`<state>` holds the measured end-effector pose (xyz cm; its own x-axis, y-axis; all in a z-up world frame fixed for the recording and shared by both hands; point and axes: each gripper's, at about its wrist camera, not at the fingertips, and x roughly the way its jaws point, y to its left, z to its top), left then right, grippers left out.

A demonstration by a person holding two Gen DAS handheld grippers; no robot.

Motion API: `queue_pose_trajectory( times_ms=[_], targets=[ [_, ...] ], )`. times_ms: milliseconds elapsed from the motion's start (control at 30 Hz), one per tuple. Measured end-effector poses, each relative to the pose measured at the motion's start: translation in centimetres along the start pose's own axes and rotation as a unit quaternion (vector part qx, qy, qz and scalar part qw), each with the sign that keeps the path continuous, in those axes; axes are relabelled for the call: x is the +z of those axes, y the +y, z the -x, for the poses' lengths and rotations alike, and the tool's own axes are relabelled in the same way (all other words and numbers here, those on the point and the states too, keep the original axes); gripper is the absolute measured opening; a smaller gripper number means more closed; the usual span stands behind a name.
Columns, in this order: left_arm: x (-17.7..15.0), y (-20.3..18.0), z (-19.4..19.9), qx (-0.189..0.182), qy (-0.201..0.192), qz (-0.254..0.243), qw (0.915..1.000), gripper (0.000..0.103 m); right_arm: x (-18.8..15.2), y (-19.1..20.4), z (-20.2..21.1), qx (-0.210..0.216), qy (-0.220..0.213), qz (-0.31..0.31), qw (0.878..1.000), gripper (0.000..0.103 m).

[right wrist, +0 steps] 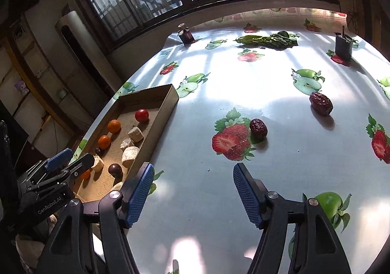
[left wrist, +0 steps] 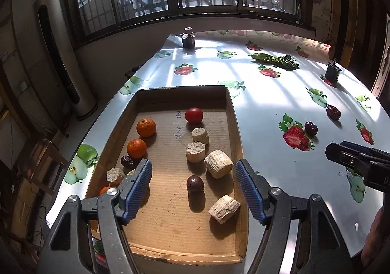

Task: Organize fruits
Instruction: 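Move both open grippers from the box back toward the dates, then grasp a dark red date with the left gripper while the right gripper grasps another date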

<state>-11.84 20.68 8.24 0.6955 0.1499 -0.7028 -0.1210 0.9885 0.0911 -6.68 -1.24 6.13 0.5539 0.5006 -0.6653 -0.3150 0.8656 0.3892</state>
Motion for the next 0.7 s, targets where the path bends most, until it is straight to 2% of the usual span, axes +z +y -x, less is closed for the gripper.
queue_pose_trajectory(
  times_ms=[100, 200, 333, 500, 600, 700],
  targets=[
    [0.0, -0.7, -0.1, -0.012, 0.007, -0.006, 0.9999, 0.072, 0.0, -1.3, 0.7, -0.007, -0.005, -0.007, 1.0, 0.073],
    [0.1, -1.2, -0.3, -0.041, 0.019, -0.001, 0.999, 0.072, 0.2, -3.1, 1.8, -0.02, -0.012, -0.017, 1.0, 0.073],
    [0.2, -1.8, -0.4, -0.053, 0.022, 0.0, 0.9984, 0.072, 0.9, -6.7, 4.0, -0.063, -0.026, -0.036, 0.997, 0.073],
    [0.2, -3.1, -1.5, -0.1, 0.045, 0.014, 0.9939, 0.072, 2.0, -11.3, 6.2, -0.118, -0.034, -0.064, 0.99, 0.073],
    [0.3, -4.5, -2.2, -0.128, 0.062, 0.018, 0.9897, 0.072, 3.1, -12.9, 5.8, -0.132, -0.028, -0.069, 0.988, 0.073],
    [1.3, -6.5, -2.7, -0.164, 0.07, 0.02, 0.9837, 0.072, 4.7, -13.8, 3.6, -0.144, -0.012, -0.065, 0.987, 0.073]
  ],
)
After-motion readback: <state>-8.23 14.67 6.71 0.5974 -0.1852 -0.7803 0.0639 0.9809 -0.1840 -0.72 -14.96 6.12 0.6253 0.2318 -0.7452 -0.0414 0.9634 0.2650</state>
